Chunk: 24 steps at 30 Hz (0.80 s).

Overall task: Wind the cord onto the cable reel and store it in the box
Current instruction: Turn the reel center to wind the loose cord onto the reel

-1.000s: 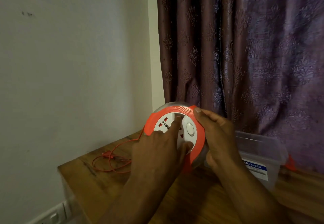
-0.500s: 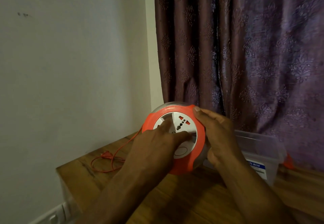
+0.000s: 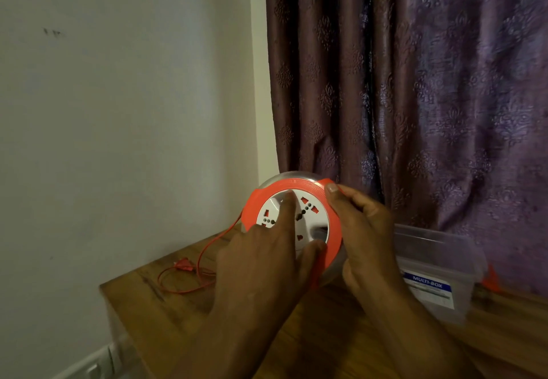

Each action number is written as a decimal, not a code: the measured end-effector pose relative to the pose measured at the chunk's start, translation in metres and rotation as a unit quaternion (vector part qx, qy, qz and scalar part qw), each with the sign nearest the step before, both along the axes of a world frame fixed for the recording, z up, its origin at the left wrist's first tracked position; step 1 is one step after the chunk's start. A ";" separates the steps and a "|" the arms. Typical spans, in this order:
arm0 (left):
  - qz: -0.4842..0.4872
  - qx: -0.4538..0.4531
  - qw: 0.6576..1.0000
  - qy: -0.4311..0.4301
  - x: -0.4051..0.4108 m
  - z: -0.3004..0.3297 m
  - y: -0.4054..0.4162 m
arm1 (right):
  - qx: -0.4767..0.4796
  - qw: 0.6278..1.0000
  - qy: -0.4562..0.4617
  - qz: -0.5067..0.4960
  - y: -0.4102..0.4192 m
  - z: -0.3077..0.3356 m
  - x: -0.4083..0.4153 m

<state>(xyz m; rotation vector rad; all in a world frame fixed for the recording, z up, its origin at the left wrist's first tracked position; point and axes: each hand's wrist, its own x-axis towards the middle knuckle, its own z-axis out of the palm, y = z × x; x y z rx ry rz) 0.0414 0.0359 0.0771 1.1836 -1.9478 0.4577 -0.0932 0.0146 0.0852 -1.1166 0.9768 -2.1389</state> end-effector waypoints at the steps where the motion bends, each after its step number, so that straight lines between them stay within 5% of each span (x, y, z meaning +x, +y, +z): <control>1: 0.015 0.002 1.000 0.005 -0.002 0.001 -0.001 | -0.002 1.000 -0.001 -0.003 0.000 -0.001 0.001; 10: 0.067 0.051 0.996 -0.019 -0.007 0.005 -0.008 | 0.000 1.000 0.002 -0.001 0.000 -0.003 0.000; 24: -0.010 0.024 0.991 -0.133 0.002 -0.003 -0.018 | 0.019 0.999 -0.005 0.029 0.001 -0.001 -0.003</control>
